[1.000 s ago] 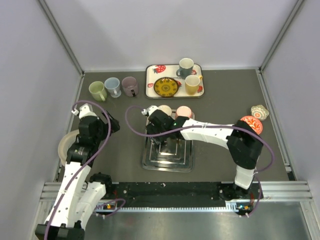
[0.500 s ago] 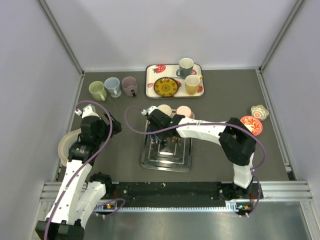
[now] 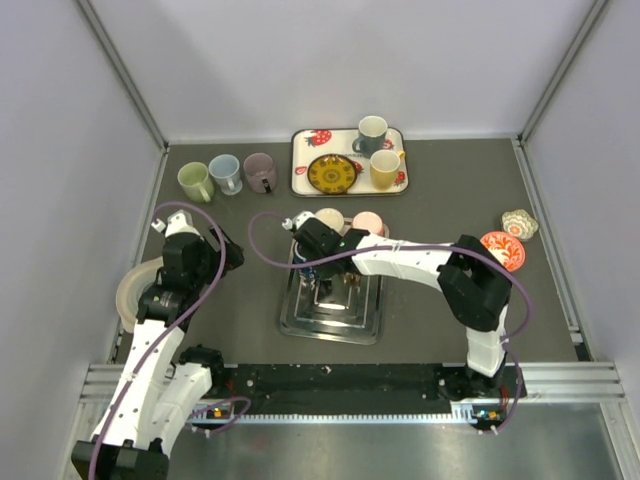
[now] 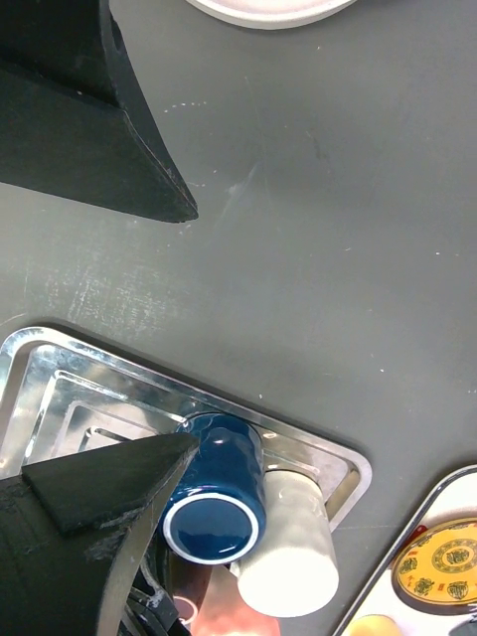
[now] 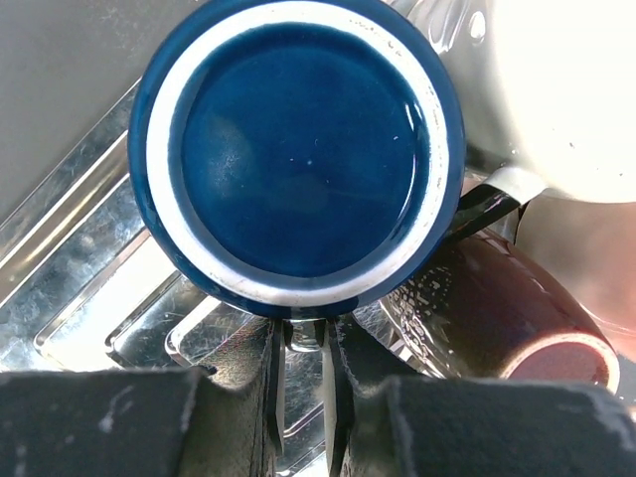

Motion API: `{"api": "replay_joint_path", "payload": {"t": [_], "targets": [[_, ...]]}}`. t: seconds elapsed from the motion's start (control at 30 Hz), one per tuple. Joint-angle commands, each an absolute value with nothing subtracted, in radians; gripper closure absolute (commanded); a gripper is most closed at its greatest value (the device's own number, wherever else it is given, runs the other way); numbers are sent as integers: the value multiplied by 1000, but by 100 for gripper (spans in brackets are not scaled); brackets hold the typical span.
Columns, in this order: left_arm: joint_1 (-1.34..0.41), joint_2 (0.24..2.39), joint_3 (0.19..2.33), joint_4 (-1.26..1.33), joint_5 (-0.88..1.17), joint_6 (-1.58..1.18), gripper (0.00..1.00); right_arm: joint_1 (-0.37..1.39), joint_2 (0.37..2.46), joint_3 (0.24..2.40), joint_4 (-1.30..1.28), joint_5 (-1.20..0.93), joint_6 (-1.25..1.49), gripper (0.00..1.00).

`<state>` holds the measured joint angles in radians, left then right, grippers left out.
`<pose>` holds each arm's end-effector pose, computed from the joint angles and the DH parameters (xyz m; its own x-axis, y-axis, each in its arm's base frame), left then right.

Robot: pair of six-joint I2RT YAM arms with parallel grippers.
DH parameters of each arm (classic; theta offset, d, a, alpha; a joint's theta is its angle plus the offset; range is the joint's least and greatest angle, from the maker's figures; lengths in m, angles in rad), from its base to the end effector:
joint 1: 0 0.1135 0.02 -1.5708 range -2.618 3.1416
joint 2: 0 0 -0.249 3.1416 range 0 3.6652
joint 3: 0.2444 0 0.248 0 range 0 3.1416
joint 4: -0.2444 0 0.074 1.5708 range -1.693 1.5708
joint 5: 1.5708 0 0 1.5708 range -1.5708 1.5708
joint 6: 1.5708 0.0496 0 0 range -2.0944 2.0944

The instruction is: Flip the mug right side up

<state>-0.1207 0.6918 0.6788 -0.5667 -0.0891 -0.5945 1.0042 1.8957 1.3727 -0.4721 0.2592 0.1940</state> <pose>0.1722 -0.0164 0.2616 -0.4763 -0.5042 -0.7204 -0.2664 0.8635 -0.4282 0.2277 0.3343 0.1790 -0.5846 -0.5717 -0.5757 -0.6399 0.7611 -0.1060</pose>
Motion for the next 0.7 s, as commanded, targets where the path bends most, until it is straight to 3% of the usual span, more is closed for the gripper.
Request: {"api": "replay_joint_path", "payload": {"t": [0.0, 0.4, 0.57, 0.67], "targets": [[-124, 681, 678, -522, -78, -588, 8, 1040, 1797, 1393, -420, 301, 184, 100], [-123, 643, 689, -520, -8, -652, 10, 1068, 1432, 1263, -457, 239, 294, 100], [-123, 592, 626, -358, 204, -759, 9, 967, 1154, 1109, -291, 45, 457, 100], [-123, 574, 530, -165, 464, -872, 8, 866, 1004, 991, -124, -101, 575, 100]]}}
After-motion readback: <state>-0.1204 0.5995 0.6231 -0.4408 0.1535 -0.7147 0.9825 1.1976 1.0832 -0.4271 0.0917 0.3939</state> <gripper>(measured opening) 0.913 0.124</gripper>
